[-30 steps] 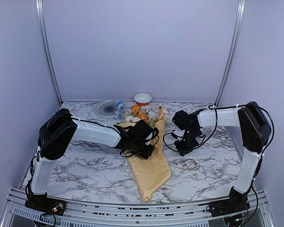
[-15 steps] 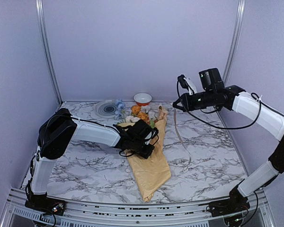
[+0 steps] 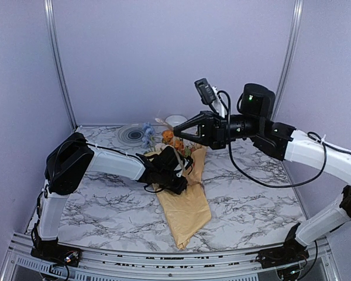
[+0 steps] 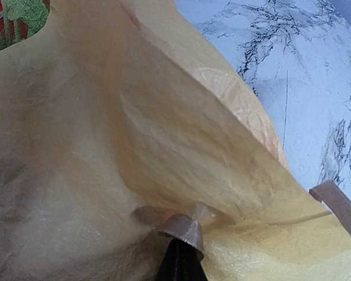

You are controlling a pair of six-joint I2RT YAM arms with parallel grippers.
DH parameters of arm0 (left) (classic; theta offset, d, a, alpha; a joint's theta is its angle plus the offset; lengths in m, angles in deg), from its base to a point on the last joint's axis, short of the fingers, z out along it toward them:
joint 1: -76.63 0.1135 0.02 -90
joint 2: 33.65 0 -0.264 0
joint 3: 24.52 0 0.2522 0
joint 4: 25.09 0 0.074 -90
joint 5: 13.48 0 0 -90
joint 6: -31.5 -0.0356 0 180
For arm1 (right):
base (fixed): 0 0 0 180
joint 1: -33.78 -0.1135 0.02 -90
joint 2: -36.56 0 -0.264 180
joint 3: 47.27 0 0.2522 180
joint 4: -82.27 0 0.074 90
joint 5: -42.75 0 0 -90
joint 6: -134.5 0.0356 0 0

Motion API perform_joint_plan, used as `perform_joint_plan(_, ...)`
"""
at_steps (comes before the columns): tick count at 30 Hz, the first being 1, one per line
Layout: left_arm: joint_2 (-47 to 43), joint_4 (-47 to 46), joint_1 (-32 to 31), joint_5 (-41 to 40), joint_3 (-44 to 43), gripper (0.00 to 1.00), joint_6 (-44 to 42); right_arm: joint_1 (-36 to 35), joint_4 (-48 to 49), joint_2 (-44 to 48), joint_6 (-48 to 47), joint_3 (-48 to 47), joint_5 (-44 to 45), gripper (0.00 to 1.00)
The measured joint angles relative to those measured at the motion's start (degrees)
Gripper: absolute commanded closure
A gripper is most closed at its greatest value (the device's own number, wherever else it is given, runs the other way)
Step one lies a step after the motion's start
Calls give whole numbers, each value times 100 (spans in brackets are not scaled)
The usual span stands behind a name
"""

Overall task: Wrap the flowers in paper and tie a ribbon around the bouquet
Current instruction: Cross the ribbon over the folded bouquet.

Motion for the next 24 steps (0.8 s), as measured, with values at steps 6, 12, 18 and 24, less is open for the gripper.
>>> perform_joint_plan(6, -33, -205, 105, 205, 133, 100, 11, -542, 245, -610, -138, 813, -203, 100)
perform_joint_plan(12, -35, -317, 151, 323, 188, 100, 11, -914, -240, -1279, -763, 813, -17, 95)
perform_joint_plan(18, -37, -374, 162, 356, 221, 100, 11, -925, -984, -1821, -1355, 546, 686, 38)
perform_joint_plan(24, -42, -409, 164, 358, 243, 100, 11, -925, -1617, -1700, -1799, 570, 1410, 32)
